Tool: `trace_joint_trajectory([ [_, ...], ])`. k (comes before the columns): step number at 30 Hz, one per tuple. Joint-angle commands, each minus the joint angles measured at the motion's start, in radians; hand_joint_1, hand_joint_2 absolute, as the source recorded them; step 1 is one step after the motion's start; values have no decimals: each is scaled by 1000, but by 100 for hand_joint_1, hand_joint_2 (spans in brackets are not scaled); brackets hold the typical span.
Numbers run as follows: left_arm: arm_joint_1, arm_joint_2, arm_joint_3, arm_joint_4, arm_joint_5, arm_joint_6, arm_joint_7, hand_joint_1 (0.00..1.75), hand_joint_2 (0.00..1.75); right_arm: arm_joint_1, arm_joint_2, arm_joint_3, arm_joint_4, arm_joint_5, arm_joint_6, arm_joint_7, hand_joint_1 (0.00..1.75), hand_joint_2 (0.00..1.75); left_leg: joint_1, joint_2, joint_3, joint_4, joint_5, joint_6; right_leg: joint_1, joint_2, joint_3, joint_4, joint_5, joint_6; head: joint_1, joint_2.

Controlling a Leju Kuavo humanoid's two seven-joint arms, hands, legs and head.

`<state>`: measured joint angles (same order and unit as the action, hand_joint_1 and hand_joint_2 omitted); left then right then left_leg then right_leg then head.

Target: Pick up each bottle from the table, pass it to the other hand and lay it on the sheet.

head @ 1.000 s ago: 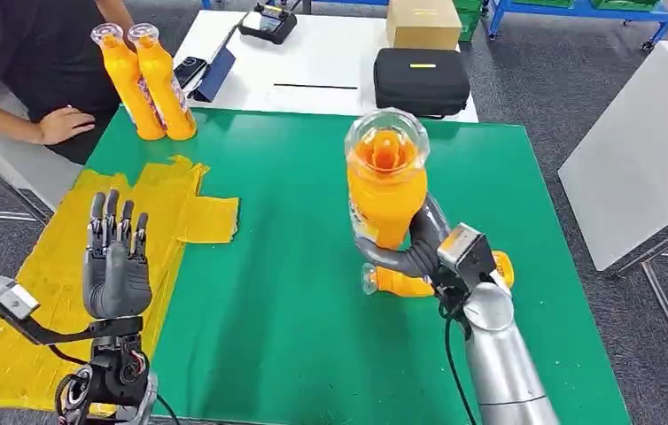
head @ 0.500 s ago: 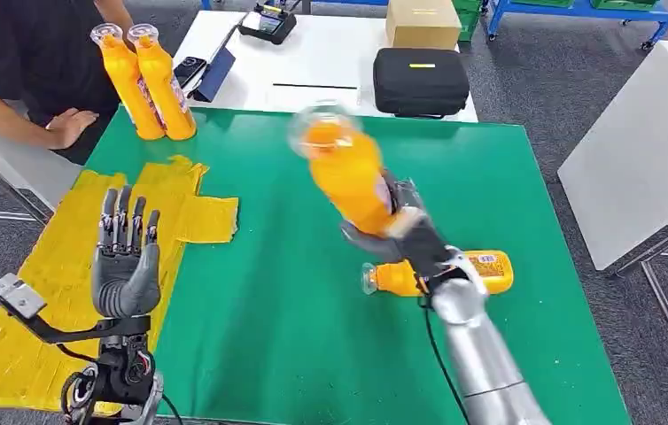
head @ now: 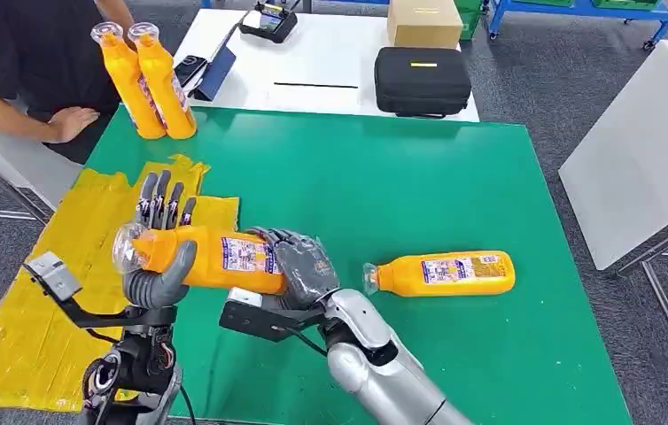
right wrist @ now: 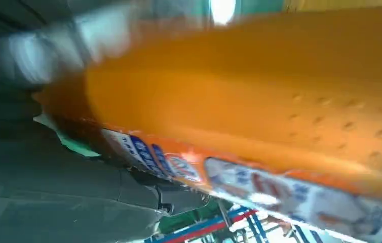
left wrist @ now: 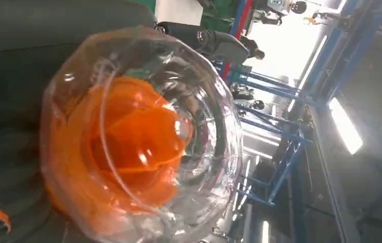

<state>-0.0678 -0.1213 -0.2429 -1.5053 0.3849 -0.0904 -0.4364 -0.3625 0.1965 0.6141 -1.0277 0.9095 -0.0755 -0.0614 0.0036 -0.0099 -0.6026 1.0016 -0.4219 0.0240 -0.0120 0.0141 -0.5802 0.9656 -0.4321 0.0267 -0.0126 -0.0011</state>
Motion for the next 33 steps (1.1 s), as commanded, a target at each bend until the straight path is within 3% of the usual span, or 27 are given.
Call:
trace_joint_trajectory([
  [1,-46,13,-77,50,7,4,19,0,175,-67,13,125,71,-3,24,4,175,175,-1,1,3,0,-1,-1,0,0,2,0,-1,-1,0,0],
  [10,-54,18,-113,52,26,18,29,0,175,-96,23,156,70,-35,35,20,175,175,-1,1,4,0,-2,-2,0,-1,3,1,-2,-1,0,0],
  [19,-48,76,-197,70,-62,35,52,0,175,-163,15,124,94,-82,35,47,175,175,-1,0,3,-1,0,-1,0,-1,2,0,0,-1,0,0],
  [32,-51,60,-192,61,-116,28,68,0,175,-165,22,137,92,-82,49,43,175,175,-1,1,4,0,-2,-1,-1,-1,4,1,-2,-1,0,0],
  [33,-53,57,-188,60,-116,27,68,26,175,-161,26,158,105,-81,53,43,175,175,-1,1,3,0,-1,-1,-1,-1,3,0,-1,-1,0,0],
])
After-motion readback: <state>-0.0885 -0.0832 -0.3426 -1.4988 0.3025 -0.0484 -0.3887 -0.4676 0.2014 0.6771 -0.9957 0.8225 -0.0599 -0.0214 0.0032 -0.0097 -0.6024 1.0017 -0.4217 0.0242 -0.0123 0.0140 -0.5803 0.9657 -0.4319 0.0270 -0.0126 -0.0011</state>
